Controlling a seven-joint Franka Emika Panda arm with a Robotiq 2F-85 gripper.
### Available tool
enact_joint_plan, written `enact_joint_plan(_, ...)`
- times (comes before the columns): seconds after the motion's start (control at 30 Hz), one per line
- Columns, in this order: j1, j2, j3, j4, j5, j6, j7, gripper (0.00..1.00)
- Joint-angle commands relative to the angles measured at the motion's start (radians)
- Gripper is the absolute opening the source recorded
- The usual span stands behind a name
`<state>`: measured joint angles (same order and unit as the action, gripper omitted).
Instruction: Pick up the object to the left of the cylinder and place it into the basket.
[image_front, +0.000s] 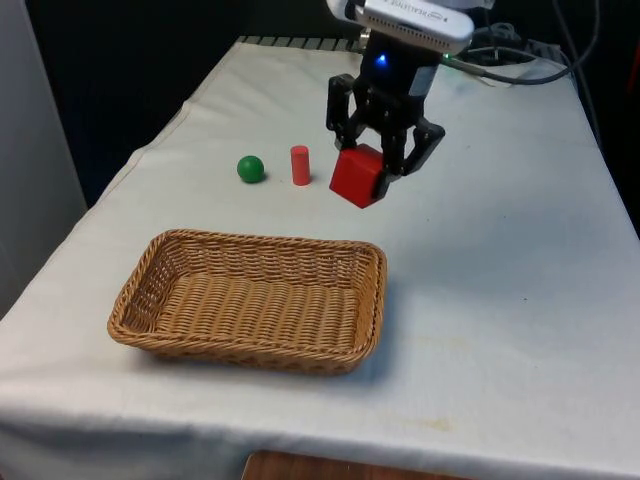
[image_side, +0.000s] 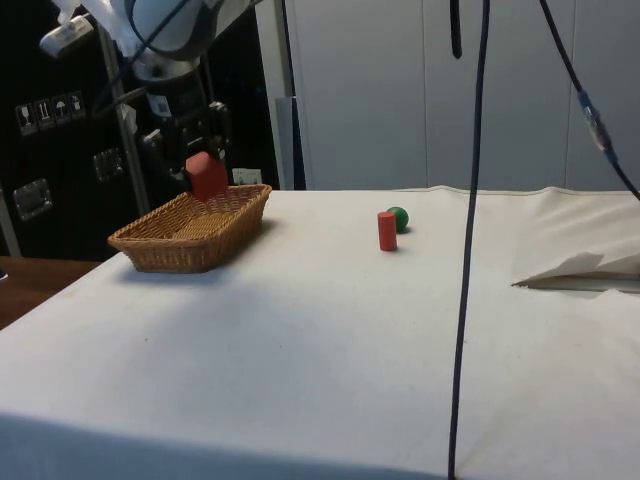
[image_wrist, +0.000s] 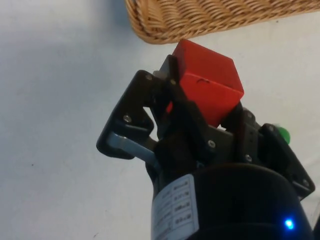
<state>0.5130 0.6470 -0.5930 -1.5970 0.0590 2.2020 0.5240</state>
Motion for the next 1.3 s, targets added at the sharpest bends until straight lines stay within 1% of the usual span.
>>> enact_joint_plan(0.0, 0.005, 0.007, -0.008, 0.005, -0.009, 0.007, 0.013, 0.03)
enact_joint_plan(0.03, 0.006, 0.008, -0.009, 0.006, -0.025, 0.011, 0.031, 0.03)
enact_joint_plan(0.07, 0.006, 0.008, -0.009, 0.006, -0.025, 0.011, 0.031, 0.03)
enact_joint_plan(0.1, 0.004, 0.006, -0.007, 0.000, -0.039, 0.019, 0.043, 0.03)
enact_joint_plan(0.13, 0.002, 0.003, -0.007, -0.005, -0.043, 0.024, 0.044, 0.03)
enact_joint_plan(0.17, 0.001, 0.002, -0.001, 0.000, -0.038, 0.010, 0.040, 0.03)
enact_joint_plan(0.2, 0.002, 0.001, -0.008, -0.010, -0.045, 0.029, 0.044, 0.03)
enact_joint_plan(0.23, 0.002, -0.002, -0.010, -0.015, -0.047, 0.034, 0.044, 0.03)
enact_joint_plan(0.37, 0.010, -0.012, -0.022, -0.039, -0.050, 0.054, 0.047, 0.03)
enact_joint_plan(0.43, 0.012, -0.016, -0.027, -0.049, -0.054, 0.059, 0.048, 0.03)
enact_joint_plan(0.47, 0.011, -0.017, -0.027, -0.052, -0.054, 0.061, 0.047, 0.03)
enact_joint_plan(0.5, 0.005, -0.009, -0.021, -0.038, -0.047, 0.040, 0.042, 0.03)
enact_joint_plan(0.53, 0.010, -0.017, -0.027, -0.055, -0.053, 0.062, 0.046, 0.03)
enact_joint_plan(0.57, 0.009, -0.018, -0.027, -0.058, -0.051, 0.065, 0.044, 0.03)
enact_joint_plan(0.6, 0.005, -0.015, -0.027, -0.059, -0.049, 0.070, 0.042, 0.03)
enact_joint_plan(0.63, 0.005, -0.015, -0.027, -0.059, -0.049, 0.070, 0.042, 0.03)
enact_joint_plan(0.67, 0.001, -0.012, -0.028, -0.064, -0.046, 0.084, 0.040, 0.03)
enact_joint_plan(0.73, -0.003, -0.008, -0.031, -0.068, -0.044, 0.099, 0.040, 0.03)
enact_joint_plan(0.77, -0.004, -0.006, -0.032, -0.070, -0.043, 0.105, 0.040, 0.03)
enact_joint_plan(0.8, 0.000, -0.006, -0.034, -0.068, -0.047, 0.092, 0.042, 0.03)
enact_joint_plan(0.83, -0.006, -0.005, -0.034, -0.072, -0.042, 0.112, 0.041, 0.03)
enact_joint_plan(0.87, -0.009, 0.000, -0.035, -0.075, -0.040, 0.127, 0.043, 0.03)
enact_joint_plan(0.97, -0.012, 0.006, -0.037, -0.081, -0.038, 0.150, 0.048, 0.03)
enact_joint_plan(1.07, -0.013, 0.011, -0.040, -0.090, -0.039, 0.180, 0.058, 0.03)
enact_joint_plan(1.1, -0.013, 0.015, -0.043, -0.096, -0.040, 0.201, 0.065, 0.03)
enact_joint_plan(1.13, -0.012, 0.012, -0.040, -0.088, -0.043, 0.166, 0.056, 0.03)
enact_joint_plan(1.17, -0.013, 0.015, -0.043, -0.096, -0.040, 0.201, 0.065, 0.03)
enact_joint_plan(1.2, -0.012, 0.018, -0.046, -0.103, -0.041, 0.220, 0.071, 0.03)
enact_joint_plan(1.27, -0.012, 0.022, -0.049, -0.110, -0.041, 0.241, 0.078, 0.03)
